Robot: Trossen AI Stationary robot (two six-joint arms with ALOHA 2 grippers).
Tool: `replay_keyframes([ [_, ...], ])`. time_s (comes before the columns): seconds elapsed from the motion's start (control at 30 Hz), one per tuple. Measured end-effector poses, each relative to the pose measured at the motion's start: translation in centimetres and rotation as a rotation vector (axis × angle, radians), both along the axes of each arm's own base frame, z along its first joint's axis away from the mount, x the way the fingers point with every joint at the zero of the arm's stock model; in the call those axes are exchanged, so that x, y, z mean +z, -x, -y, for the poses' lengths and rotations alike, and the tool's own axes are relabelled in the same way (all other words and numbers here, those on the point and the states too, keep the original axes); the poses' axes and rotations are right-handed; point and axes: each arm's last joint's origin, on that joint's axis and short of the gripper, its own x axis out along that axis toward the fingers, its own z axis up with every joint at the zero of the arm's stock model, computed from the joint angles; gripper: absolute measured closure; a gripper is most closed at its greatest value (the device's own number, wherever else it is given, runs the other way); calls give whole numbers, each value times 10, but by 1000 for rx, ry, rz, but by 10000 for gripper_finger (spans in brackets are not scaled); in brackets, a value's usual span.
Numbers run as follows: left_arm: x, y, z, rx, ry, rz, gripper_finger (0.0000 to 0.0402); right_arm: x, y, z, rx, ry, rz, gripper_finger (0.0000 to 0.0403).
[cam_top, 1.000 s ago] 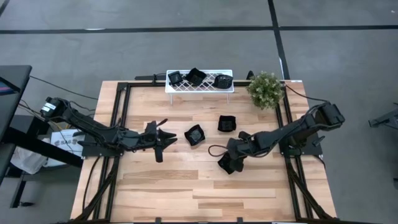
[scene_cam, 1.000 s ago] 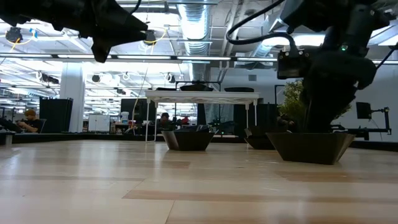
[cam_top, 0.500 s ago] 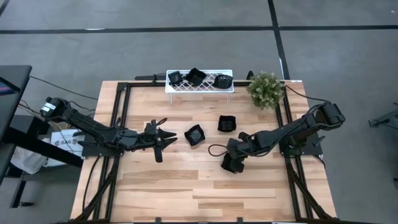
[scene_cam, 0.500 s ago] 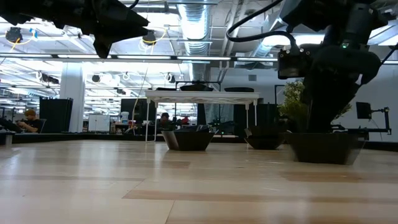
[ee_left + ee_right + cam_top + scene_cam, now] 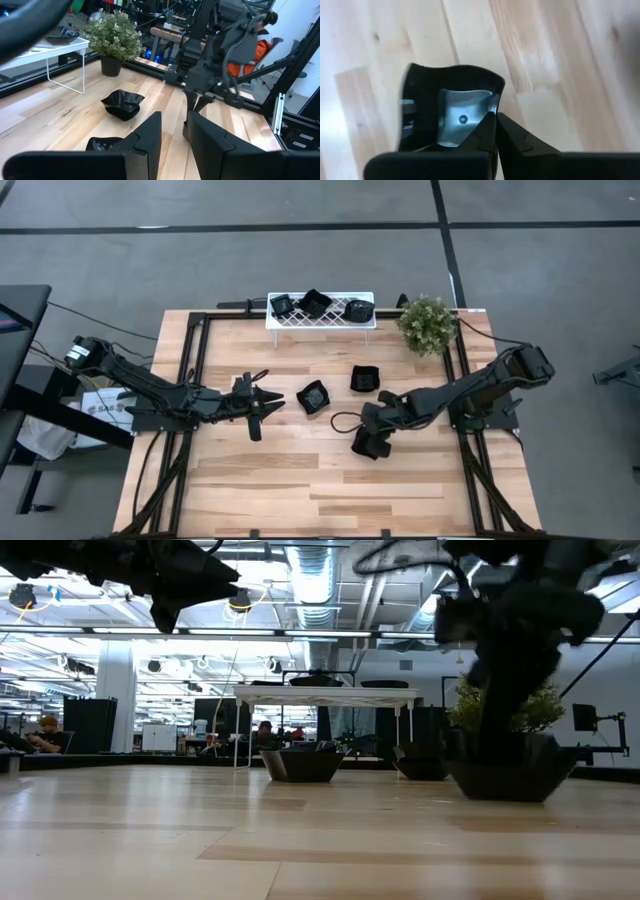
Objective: Pick & Place Mini shaped plates
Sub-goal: Stack the black distorted square plate on top of the black distorted square plate on the shelf
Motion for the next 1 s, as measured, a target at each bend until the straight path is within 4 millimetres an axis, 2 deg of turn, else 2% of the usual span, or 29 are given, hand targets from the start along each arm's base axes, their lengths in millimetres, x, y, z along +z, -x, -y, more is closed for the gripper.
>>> replay_keyframes([
  [0.23,1,0,0,0,3,6,307,50,-23,15,61,68,62,402],
  [0.5,1,0,0,-10,-41,-3,307,108,-39,56,80,161,137,402],
  [0.67,1,0,0,-12,-47,-4,307,141,-44,93,68,242,216,403],
  [0.8,1,-1,-2,-9,-75,-11,307,166,-43,130,46,302,283,403],
  [0.9,1,-3,-9,21,-95,-15,307,180,-40,163,28,318,355,403],
  [1.0,1,-7,-24,77,-134,-28,307,192,-46,199,14,327,436,403],
])
